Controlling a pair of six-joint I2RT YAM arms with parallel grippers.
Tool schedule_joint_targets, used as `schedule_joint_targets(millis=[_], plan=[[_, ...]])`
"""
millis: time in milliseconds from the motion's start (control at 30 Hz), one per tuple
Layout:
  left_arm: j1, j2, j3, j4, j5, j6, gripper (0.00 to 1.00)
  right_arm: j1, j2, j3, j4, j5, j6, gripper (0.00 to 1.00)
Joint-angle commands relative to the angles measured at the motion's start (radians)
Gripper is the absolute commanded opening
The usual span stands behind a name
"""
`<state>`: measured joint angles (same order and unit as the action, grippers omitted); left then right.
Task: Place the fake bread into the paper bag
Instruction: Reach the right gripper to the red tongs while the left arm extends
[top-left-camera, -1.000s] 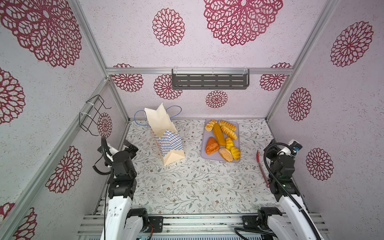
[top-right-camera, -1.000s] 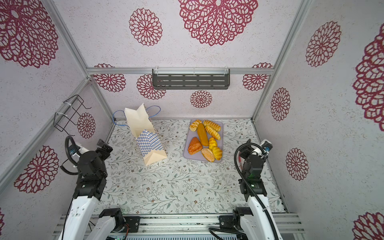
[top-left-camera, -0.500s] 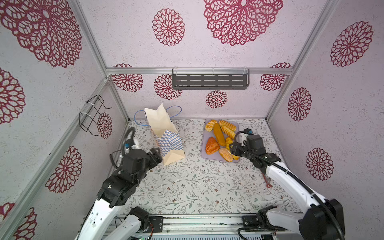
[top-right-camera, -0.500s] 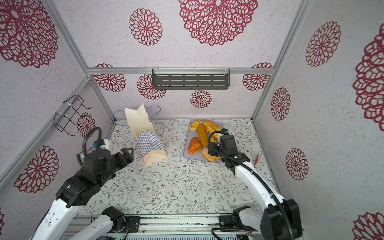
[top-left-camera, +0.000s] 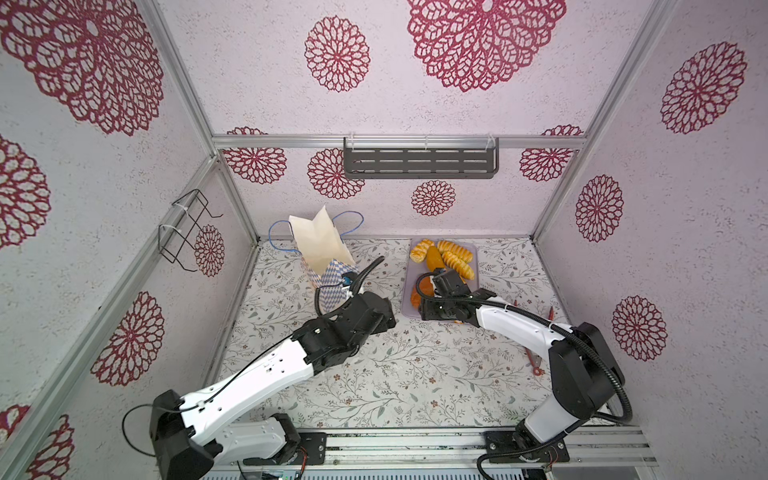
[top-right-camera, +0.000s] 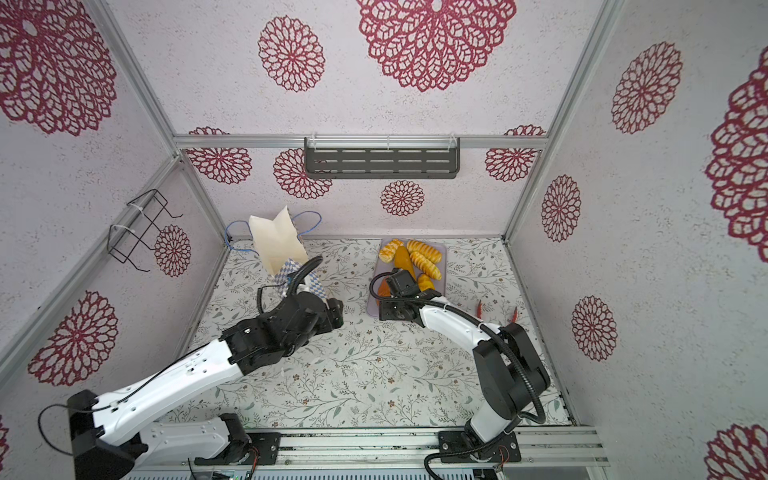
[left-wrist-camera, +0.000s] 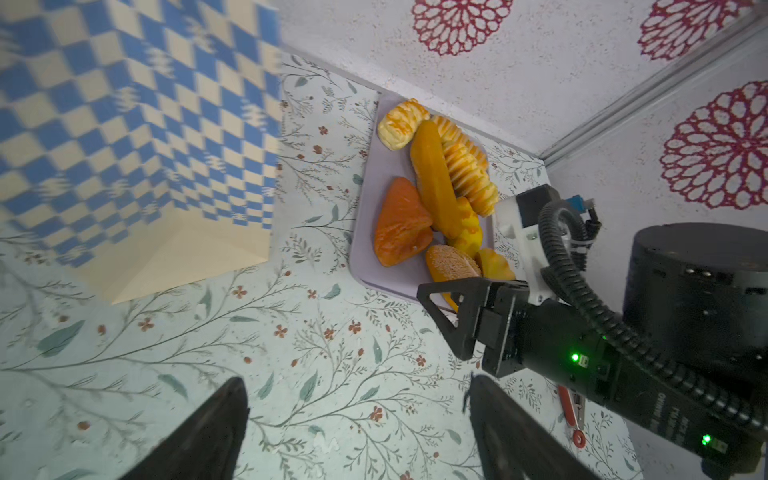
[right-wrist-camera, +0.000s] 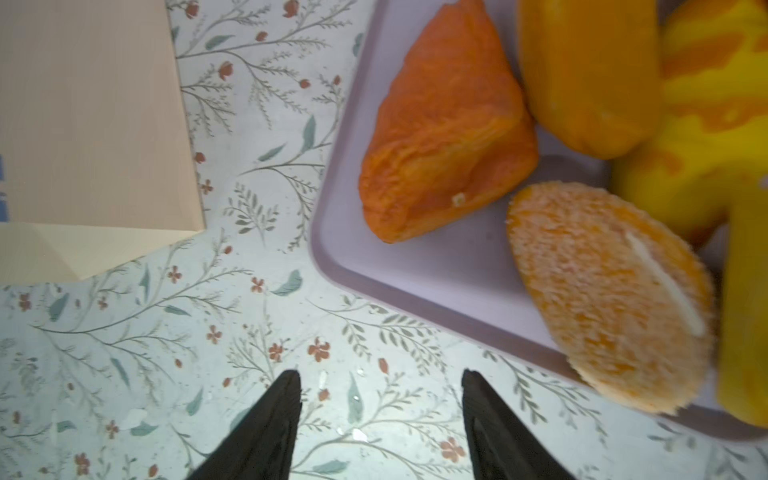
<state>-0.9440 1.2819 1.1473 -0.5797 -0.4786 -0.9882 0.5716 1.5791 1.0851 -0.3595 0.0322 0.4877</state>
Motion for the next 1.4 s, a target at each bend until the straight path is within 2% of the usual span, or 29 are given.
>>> schedule_joint_targets(millis=[0,100,200,233,267,300,400,433,467,600,1067,1367], plan=[[-0.049,0.116,0.077,0.084,0.017,0.037,0.87,-0.099,-0.149,-0.042,-0.118,0.065,0.011,0.74],[-0.066,0.211,0.12,0.148,0.057,0.066,0.88,-0.232,-0.287,-0.108,-0.176,0.046,0.022,0.74],[-0.067,0.292,0.161,0.205,0.121,0.093,0.88,-0.36,-0.38,-0.137,-0.254,0.08,0.023,0.74],[-0.068,0.316,0.181,0.204,0.133,0.102,0.89,-0.397,-0.394,-0.142,-0.276,0.092,0.02,0.8],[-0.067,0.34,0.207,0.2,0.143,0.112,0.89,-0.44,-0.401,-0.146,-0.297,0.1,0.019,0.92],[-0.066,0.363,0.23,0.199,0.155,0.125,0.9,-0.484,-0.399,-0.148,-0.317,0.104,0.02,0.99],[-0.064,0.407,0.283,0.192,0.17,0.161,0.95,-0.609,-0.387,-0.176,-0.321,0.069,0.038,0.99],[-0.063,0.414,0.292,0.19,0.17,0.168,1.0,-0.644,-0.388,-0.192,-0.306,0.056,0.045,0.99],[-0.062,0.419,0.3,0.191,0.172,0.176,0.97,-0.676,-0.387,-0.209,-0.286,0.046,0.052,0.99],[-0.043,0.417,0.291,0.206,0.19,0.18,0.97,-0.768,-0.338,-0.261,-0.223,0.031,0.05,0.99],[0.022,0.333,0.152,0.282,0.247,0.139,0.97,-0.804,-0.129,-0.321,-0.106,-0.012,0.006,0.99],[0.039,0.305,0.108,0.288,0.244,0.116,0.97,-0.78,-0.08,-0.293,-0.056,-0.095,0.048,0.9]])
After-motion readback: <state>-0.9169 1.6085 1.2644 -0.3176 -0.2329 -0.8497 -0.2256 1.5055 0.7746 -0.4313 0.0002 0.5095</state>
